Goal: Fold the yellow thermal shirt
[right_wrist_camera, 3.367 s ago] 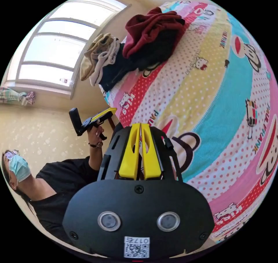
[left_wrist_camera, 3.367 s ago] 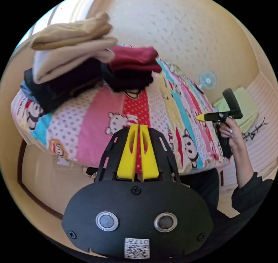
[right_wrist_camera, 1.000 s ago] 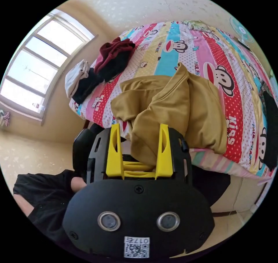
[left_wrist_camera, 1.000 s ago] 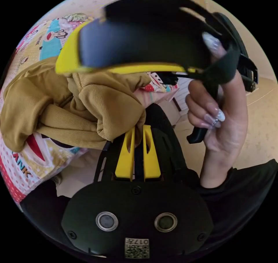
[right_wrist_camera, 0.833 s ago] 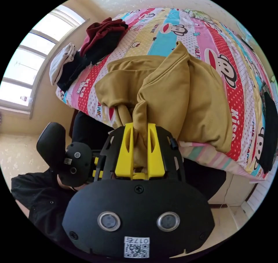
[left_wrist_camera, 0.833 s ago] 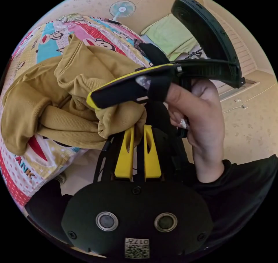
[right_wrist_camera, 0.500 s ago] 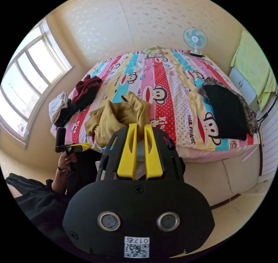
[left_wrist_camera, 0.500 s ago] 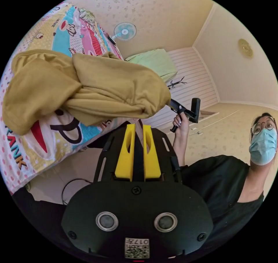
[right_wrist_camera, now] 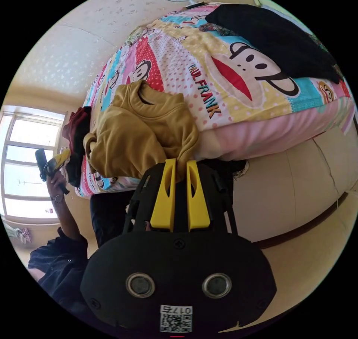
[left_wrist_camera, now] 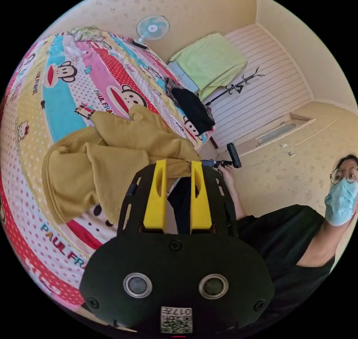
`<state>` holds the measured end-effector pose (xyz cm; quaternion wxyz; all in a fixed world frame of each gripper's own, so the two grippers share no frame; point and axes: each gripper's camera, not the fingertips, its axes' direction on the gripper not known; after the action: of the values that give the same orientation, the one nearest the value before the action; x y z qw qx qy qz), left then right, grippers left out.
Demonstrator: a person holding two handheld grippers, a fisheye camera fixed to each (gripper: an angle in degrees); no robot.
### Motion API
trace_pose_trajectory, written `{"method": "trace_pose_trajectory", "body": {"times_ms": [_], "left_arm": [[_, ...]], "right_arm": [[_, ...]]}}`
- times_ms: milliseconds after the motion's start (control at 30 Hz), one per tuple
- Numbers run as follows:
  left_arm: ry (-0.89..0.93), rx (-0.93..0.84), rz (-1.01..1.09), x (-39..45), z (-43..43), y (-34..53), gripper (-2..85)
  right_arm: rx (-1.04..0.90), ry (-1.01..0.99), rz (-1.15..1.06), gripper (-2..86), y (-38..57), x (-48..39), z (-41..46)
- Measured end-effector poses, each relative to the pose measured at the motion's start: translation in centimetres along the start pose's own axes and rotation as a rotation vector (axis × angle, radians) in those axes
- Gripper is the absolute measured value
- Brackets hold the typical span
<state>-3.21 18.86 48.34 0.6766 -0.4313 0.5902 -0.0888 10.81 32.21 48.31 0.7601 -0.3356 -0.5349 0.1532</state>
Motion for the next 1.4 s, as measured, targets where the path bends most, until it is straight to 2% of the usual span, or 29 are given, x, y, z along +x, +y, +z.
{"method": "trace_pose_trajectory", "body": {"times_ms": [133, 233, 333, 433, 500, 533, 600, 633, 733, 800, 900, 1033, 1100, 1167, 1300, 1400], "left_arm": [[-0.139, -0.166, 0.044, -0.2, 6.1, -10.3, 12.8], [-0.186, -0.207, 0.038, -1.2, 10.6, -15.7, 15.0], [-0.315, -0.354, 0.000, -3.1, 16.3, -18.8, 16.0], [-0.276, -0.477, -0.086, -5.3, 21.3, -17.9, 15.6], [-0.249, -0.379, -0.105, -4.9, 20.7, -16.6, 12.9], [-0.114, -0.302, -0.102, -4.3, 19.7, -15.5, 9.7], [0.022, -0.143, -0.147, -3.4, 16.9, -13.3, 5.4], [0.104, -0.049, -0.151, -2.5, 14.7, -11.6, 5.1], [0.178, 0.147, -0.074, 2.0, 7.7, -6.5, 4.9], [0.162, 0.257, -0.017, 5.9, 2.7, -2.1, 4.8], [0.068, 0.538, 0.095, 13.7, -5.9, 8.6, 4.7], [-0.041, 0.968, 0.156, 22.8, -14.6, 22.7, 4.7], [-0.113, 1.130, 0.160, 26.2, -16.9, 26.8, 4.5], [-0.180, 1.192, 0.238, 29.4, -18.5, 29.1, 4.3], [-0.296, 1.114, 0.281, 34.0, -18.5, 29.6, 4.2], [-0.414, 1.091, 0.277, 36.6, -16.3, 29.7, 4.2]], "right_arm": [[0.044, -0.163, 0.020, 3.2, 1.5, 2.8, -1.6], [0.068, -0.240, 0.020, 3.9, 2.8, 4.3, -2.6], [0.084, -0.304, 0.013, 4.8, 3.9, 5.4, -3.3], [0.089, -0.341, 0.037, 5.9, 5.0, 6.6, -3.4], [0.095, -0.363, 0.055, 6.3, 5.8, 7.1, -3.3], [0.093, -0.378, 0.056, 6.1, 6.4, 7.2, -3.4], [0.105, -0.385, 0.048, 5.1, 7.5, 7.1, -4.2], [0.139, -0.384, 0.027, 4.4, 8.4, 6.8, -5.4], [0.254, -0.384, -0.048, 3.1, 11.1, 4.9, -9.5], [0.325, -0.363, -0.115, 2.6, 12.7, 2.7, -12.2], [0.462, -0.316, -0.286, 2.2, 15.8, -3.2, -16.4], [0.786, -0.260, -0.512, 1.5, 22.4, -11.9, -21.9], [0.990, -0.193, -0.534, 1.1, 25.7, -14.8, -24.0], [1.122, -0.083, -0.566, 1.0, 28.5, -18.9, -25.6], [0.932, -0.199, -0.724, 1.6, 28.8, -23.0, -24.0], [0.676, -0.341, -0.824, 3.5, 28.5, -23.8, -18.6]]}}
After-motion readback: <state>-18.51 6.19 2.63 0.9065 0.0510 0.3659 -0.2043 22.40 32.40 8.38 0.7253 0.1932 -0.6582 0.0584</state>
